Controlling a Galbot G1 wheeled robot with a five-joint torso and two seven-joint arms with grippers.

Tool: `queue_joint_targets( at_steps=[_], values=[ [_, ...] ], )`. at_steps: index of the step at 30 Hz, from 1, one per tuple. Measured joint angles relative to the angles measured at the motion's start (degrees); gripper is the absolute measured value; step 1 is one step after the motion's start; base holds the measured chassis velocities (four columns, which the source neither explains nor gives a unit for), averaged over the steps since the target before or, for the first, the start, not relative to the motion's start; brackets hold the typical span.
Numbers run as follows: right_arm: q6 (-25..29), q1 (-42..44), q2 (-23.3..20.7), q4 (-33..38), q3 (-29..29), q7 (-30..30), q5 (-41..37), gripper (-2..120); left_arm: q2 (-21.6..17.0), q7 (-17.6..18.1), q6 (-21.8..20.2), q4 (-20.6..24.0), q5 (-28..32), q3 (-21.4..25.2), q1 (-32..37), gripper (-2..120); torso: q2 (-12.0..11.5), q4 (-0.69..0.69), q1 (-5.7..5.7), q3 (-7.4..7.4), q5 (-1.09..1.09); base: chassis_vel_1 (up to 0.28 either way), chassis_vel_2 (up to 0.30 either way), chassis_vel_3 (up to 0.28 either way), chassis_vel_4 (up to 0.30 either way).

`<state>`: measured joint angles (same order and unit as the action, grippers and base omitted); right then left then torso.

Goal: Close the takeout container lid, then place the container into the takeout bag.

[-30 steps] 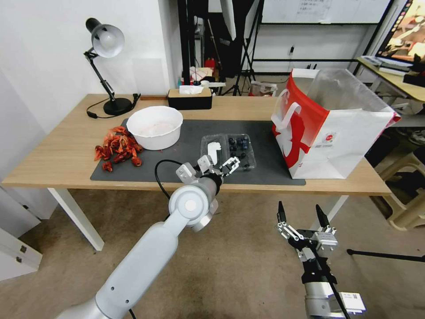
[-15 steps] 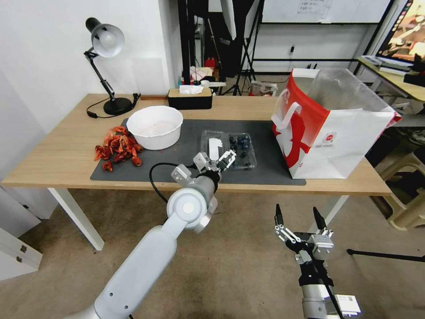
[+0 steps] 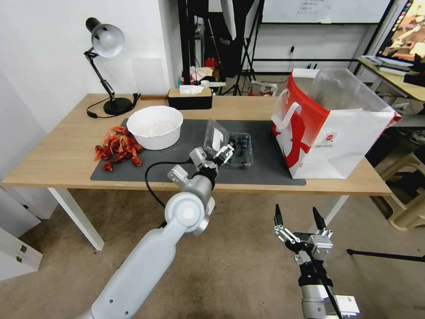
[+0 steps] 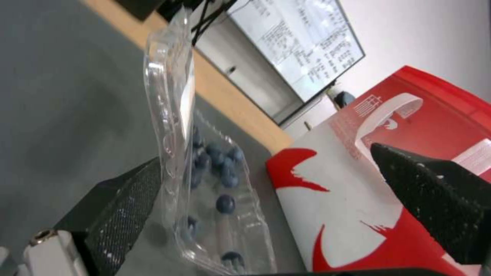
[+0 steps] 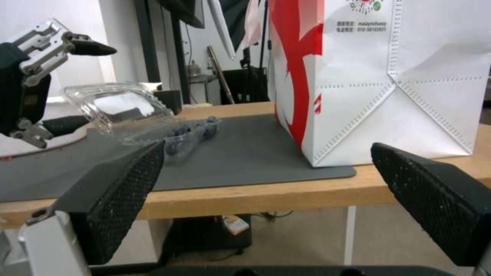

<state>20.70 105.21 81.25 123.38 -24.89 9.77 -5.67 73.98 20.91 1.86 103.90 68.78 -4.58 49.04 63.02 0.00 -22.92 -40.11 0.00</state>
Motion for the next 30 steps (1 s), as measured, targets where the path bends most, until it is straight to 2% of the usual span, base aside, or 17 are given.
queue_joint_targets(
  at_steps=[6, 8, 9, 12, 13, 16, 26, 30],
  values=[
    [0.1, 0.1, 0.0, 0.1, -0.1, 0.2, 0.4, 100, -1.0, -3.9, 0.6, -1.0, -5.4, -0.2, 0.3, 100, 0.0, 0.00, 0.00, 0.00, 0.00, 0.000, 0.000, 0.000, 0.000],
    [0.1, 0.1, 0.0, 0.2, -0.2, 0.4, 0.5, 100, -1.6, -7.1, 1.8, -2.1, -9.6, -0.4, 0.4, 100, 0.0, 0.00, 0.00, 0.00, 0.00, 0.000, 0.000, 0.000, 0.000],
    [0.1, 0.1, 0.0, 0.2, -0.2, 0.4, 0.5, 100, -1.6, -7.1, 1.8, -2.1, -9.6, -0.4, 0.4, 100, 0.0, 0.00, 0.00, 0.00, 0.00, 0.000, 0.000, 0.000, 0.000],
    [0.2, 0.2, 0.0, 0.2, -0.2, 0.6, 0.8, 100, -2.5, -13.5, 4.0, -4.1, -16.1, -0.6, 0.4, 100, 0.0, 0.00, 0.00, 0.00, 0.00, 0.000, 0.000, 0.000, 0.000],
    [0.2, 0.2, 0.0, 0.2, -0.2, 0.6, 0.8, 100, -2.5, -13.5, 4.0, -4.1, -16.1, -0.6, 0.4, 100, 0.0, 0.00, 0.00, 0.00, 0.00, 0.000, 0.000, 0.000, 0.000],
    [0.4, 0.3, 0.0, 0.2, -0.2, 0.9, 1.4, 100, -2.9, -17.3, 5.8, -5.4, -20.6, -1.1, 0.3, 100, 0.0, 0.00, 0.00, 0.00, 0.00, 0.000, 0.000, 0.000, 0.000],
    [0.5, 0.4, -0.1, 0.1, -0.2, 1.5, 1.9, 100, -4.0, -23.7, 6.7, -8.3, -22.2, -3.6, -3.2, 100, 0.0, 0.00, 0.00, 0.00, 0.01, 0.000, 0.000, 0.000, 0.000],
    [0.5, 0.5, -0.1, 0.2, -0.2, 1.7, 2.1, 100, -4.4, -24.5, 5.5, -9.2, -20.9, -4.8, -4.7, 100, 0.0, 0.00, 0.00, 0.00, 0.00, 0.000, 0.000, 0.000, 0.000]
  ],
)
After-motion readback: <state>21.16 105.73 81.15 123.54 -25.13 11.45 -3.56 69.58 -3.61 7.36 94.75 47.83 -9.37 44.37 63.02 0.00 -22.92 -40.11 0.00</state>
